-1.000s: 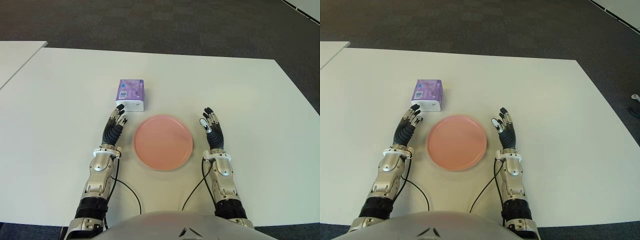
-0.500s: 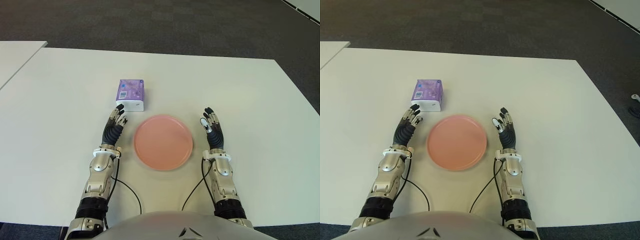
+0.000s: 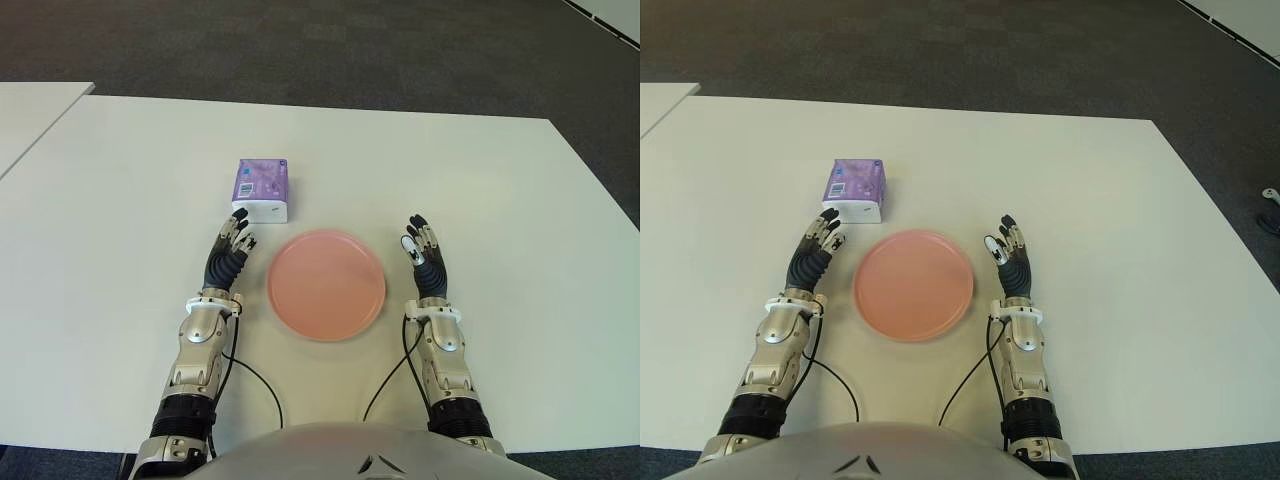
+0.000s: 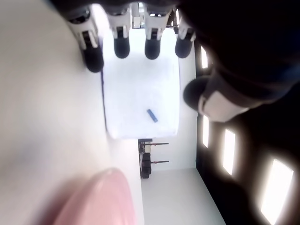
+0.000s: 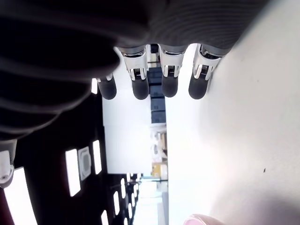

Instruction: Put the tissue paper into the plate.

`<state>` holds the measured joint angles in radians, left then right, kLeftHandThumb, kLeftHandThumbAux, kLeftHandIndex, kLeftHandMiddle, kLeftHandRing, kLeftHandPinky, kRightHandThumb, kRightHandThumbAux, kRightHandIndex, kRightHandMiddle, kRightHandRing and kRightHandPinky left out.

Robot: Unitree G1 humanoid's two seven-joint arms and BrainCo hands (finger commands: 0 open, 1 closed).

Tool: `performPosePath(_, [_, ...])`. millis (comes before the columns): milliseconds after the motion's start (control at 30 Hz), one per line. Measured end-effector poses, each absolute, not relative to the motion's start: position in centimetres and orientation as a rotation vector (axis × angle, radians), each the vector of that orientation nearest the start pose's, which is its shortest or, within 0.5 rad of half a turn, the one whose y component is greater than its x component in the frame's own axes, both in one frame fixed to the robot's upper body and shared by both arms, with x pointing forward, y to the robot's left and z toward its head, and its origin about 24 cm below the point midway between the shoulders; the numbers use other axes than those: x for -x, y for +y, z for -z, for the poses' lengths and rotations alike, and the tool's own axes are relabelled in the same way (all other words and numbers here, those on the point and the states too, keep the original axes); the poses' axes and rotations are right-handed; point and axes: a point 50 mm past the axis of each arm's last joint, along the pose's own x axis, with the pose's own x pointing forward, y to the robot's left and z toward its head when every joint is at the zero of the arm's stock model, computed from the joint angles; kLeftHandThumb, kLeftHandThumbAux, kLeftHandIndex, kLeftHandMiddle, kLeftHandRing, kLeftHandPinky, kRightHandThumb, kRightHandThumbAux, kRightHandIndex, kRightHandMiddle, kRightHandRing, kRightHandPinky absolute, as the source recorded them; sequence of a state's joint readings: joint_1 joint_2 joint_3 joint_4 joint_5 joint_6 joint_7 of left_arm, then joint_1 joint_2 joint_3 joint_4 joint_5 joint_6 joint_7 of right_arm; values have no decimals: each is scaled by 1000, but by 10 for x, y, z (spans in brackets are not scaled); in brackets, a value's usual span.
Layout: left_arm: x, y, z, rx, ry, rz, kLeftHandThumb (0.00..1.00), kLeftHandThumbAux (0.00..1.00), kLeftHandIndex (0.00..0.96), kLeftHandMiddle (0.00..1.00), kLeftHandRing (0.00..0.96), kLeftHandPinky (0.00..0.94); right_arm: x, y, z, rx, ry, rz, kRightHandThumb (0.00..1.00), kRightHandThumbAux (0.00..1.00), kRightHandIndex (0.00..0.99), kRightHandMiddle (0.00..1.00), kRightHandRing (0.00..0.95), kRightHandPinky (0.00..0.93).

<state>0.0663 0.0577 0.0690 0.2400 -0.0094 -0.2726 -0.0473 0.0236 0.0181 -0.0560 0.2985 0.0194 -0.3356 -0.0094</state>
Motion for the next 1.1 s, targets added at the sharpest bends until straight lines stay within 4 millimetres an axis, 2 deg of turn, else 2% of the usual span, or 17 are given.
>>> performPosePath(167, [-227,188,-10,-73,28,-27,252,571,0,0,0,4,-239,-160,1,-40,-16,79,385,453,0,0,0,0])
performPosePath(433, [-223,211,-67,-134,-150,22,307,556,0,0,0,0,-240,-159,1,-32,-14,80,366,455,0,0,0,0])
performPosePath(767, [-214,222,-115,-129,-342,80,329,565,0,0,0,0,-243,-157,1,-30,-14,70,375,460,0,0,0,0])
performPosePath(1100, [-203,227,-136,-129,-457,59,332,522,0,0,0,0,-244,-156,1,-40,-14,72,394,470,0,0,0,0])
